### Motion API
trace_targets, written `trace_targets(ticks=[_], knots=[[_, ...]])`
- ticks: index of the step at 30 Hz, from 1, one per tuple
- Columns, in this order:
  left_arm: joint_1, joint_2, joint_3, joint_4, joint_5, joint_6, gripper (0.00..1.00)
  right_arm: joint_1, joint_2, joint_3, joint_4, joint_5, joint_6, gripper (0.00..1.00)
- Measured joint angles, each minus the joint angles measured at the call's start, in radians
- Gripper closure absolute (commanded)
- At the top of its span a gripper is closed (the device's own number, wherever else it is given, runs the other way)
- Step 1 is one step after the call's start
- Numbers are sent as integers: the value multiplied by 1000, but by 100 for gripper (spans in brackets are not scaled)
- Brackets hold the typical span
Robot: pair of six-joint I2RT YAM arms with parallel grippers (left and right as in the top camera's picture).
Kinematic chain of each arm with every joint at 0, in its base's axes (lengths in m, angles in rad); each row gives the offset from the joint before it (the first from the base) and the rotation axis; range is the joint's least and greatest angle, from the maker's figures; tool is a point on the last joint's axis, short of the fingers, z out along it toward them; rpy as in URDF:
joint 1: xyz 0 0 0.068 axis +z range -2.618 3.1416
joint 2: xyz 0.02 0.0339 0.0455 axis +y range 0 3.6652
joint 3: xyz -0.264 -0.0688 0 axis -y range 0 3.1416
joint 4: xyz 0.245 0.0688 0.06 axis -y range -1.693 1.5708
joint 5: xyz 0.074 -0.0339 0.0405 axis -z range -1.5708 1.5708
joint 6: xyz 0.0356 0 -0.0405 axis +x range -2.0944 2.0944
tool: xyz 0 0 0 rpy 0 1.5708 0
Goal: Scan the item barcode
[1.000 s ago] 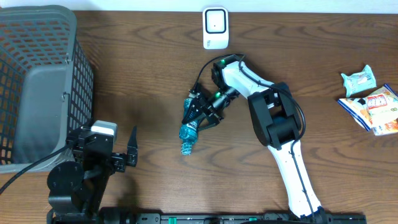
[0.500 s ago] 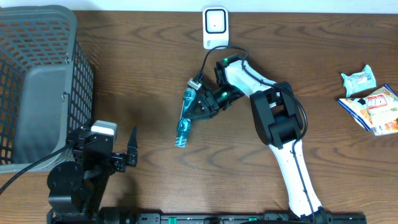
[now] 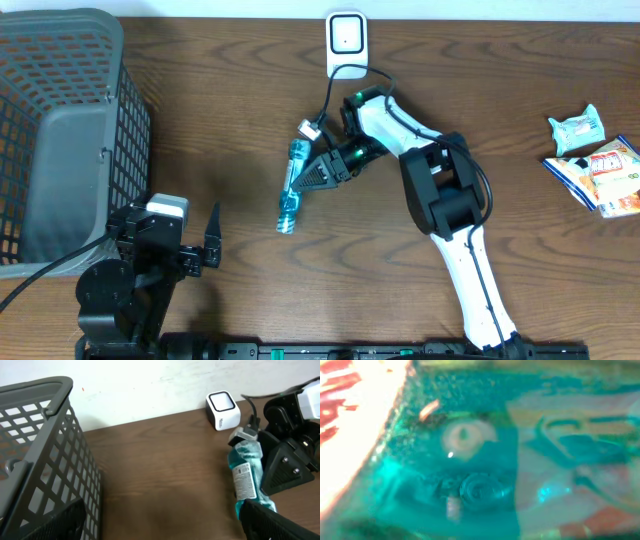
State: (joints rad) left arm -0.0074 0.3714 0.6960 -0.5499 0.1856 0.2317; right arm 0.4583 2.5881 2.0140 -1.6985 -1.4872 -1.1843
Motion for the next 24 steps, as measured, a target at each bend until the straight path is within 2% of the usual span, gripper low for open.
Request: trace_targets(ticks=[13,24], knots=[[0,0,0,0,0,0,2,29,-4,287,-3,-2,-24,69],[0,0,0,0,0,0,2,31,-20,467,1,0,25,71]])
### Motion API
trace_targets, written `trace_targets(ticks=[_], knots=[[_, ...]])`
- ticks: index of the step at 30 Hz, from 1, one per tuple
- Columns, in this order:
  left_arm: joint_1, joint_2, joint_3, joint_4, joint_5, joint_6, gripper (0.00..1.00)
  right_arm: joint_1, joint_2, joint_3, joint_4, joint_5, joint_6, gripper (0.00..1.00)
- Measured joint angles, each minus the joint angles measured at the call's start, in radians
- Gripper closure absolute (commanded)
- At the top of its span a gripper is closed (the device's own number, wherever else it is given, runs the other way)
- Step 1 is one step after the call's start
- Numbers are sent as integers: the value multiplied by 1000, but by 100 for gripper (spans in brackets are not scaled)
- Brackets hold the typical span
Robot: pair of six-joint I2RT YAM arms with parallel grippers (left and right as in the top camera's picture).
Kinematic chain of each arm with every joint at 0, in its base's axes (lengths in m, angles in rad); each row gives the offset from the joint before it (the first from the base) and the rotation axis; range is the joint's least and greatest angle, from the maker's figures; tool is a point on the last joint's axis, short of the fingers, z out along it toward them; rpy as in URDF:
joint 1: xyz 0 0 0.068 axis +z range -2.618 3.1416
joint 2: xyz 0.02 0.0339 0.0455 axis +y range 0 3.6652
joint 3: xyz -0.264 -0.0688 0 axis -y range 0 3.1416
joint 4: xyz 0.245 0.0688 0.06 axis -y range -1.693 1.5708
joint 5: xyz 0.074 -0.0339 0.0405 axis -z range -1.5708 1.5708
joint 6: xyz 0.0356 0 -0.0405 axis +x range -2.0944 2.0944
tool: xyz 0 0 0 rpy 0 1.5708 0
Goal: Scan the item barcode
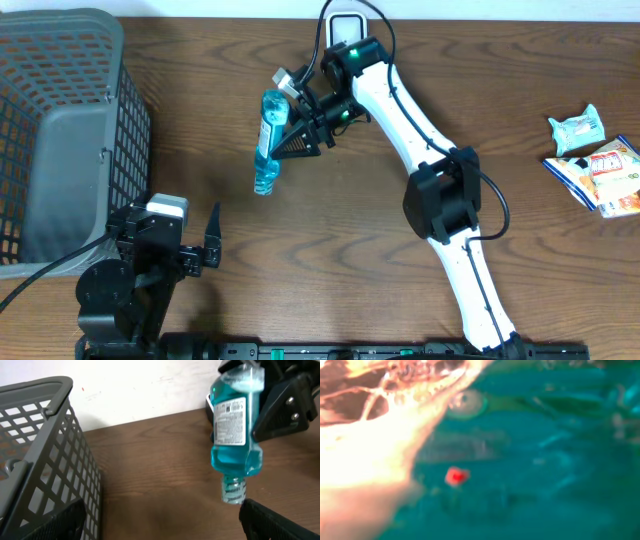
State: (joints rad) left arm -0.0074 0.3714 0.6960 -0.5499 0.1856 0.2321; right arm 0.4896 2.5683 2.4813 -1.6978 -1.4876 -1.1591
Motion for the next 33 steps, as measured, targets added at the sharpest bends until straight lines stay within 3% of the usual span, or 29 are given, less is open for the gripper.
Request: trace_targets(ticks=[11,15,18,25,33], knots=[[0,0,0,0,0,0,2,0,-105,7,0,55,80,71],[0,0,0,0,0,0,2,0,-162,7,1,121,131,78],[0,0,0,0,0,0,2,0,-216,7,1,189,171,83],[0,0,0,0,0,0,2,0,-336,12,1,370,238,81],[0,0,0,0,0,0,2,4,-361,2,2,690,367,86]])
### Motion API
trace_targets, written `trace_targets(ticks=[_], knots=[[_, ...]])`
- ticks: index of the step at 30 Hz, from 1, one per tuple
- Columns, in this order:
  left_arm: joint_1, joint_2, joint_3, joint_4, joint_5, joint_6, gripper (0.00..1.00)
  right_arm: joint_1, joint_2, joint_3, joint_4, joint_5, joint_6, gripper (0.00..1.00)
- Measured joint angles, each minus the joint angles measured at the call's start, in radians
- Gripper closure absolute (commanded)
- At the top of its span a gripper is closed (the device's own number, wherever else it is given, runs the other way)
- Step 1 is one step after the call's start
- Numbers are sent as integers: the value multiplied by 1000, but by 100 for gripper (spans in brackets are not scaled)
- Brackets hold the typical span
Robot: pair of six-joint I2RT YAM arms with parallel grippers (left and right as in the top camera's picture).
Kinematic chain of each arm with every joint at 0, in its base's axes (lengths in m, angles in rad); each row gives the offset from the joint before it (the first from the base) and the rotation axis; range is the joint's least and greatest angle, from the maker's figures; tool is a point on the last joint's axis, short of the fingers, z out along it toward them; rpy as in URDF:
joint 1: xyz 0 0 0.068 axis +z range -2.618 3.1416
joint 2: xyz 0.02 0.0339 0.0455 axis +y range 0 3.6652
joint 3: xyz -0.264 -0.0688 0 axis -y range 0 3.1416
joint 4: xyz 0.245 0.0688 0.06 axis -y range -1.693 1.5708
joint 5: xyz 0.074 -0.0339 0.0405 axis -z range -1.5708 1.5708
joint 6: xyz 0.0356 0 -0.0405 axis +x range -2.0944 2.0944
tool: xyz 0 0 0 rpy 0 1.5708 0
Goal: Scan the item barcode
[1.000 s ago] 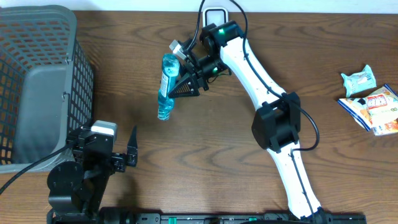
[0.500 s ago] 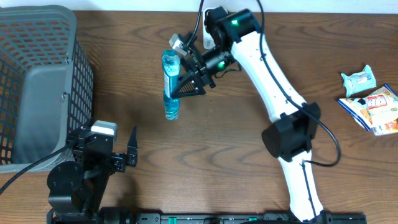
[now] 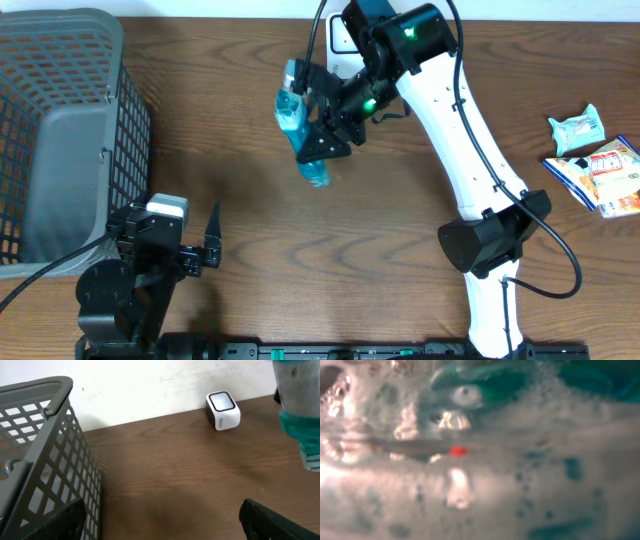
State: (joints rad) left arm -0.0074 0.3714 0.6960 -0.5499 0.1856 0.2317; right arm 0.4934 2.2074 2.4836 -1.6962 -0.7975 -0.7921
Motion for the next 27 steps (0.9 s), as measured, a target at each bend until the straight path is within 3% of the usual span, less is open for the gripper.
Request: trace_targets(ticks=[11,20,27], knots=[[0,0,0,0,0,0,2,0,0,-153,110,297,245,84],[0,0,0,0,0,0,2,21,2,-317,179,312,531,83],[0,0,0,0,0,0,2,31,4,-328,76,127,643,87]])
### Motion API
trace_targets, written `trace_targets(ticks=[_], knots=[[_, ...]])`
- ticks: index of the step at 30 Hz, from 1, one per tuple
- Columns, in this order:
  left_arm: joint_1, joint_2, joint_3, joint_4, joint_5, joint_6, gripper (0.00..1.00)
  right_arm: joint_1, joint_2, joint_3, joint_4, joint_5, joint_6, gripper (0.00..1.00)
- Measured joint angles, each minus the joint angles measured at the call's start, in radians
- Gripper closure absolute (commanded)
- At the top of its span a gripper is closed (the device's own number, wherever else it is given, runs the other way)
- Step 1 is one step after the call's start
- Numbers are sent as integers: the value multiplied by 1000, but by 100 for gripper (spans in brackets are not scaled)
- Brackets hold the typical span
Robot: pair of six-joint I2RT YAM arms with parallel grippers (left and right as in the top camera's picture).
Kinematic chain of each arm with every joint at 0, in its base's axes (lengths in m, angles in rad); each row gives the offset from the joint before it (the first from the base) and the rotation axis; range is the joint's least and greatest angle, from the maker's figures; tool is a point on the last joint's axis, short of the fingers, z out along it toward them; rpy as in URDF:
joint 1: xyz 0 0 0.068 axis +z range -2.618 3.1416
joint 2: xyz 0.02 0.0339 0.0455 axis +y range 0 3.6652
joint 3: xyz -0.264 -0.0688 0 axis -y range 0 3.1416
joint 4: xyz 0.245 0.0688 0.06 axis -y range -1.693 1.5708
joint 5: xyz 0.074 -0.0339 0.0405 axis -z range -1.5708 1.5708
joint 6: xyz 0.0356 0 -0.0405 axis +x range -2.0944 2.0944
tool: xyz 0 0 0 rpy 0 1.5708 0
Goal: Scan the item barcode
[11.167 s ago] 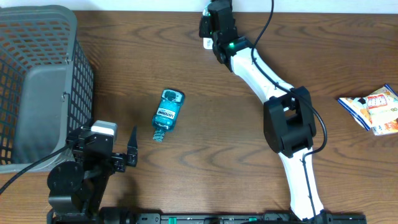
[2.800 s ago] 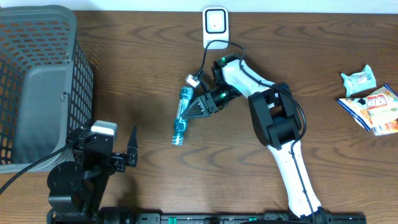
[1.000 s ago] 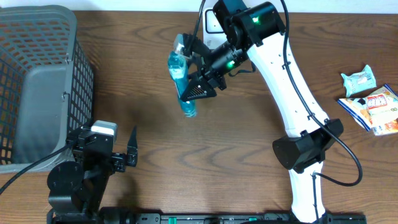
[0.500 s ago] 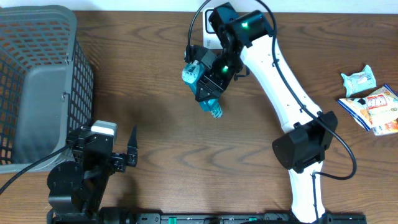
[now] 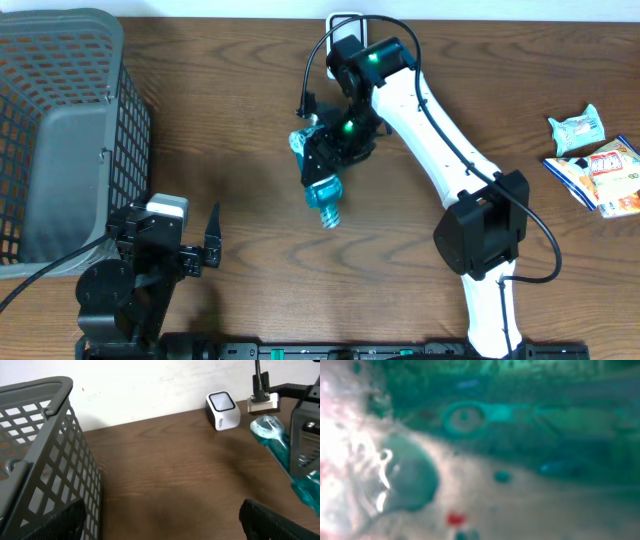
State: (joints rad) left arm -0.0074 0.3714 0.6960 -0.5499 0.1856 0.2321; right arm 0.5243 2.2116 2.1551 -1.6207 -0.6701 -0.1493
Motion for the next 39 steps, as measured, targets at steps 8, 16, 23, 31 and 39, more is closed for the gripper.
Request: trace_targets(ticks=[8,16,23,31,39], knots=[[0,0,0,0,0,0,2,-10,0,0,-75,-98,197,86],[0,0,0,0,0,0,2,-42,0,0,-76,-250,430,99],[0,0,0,0,0,0,2,-69,0,0,-74,-466,568,99],[0,0,0,0,0,0,2,-109,0,-1,60,-63,594,89],[0,0,0,0,0,0,2,-41,0,-66,158,552,621,85]])
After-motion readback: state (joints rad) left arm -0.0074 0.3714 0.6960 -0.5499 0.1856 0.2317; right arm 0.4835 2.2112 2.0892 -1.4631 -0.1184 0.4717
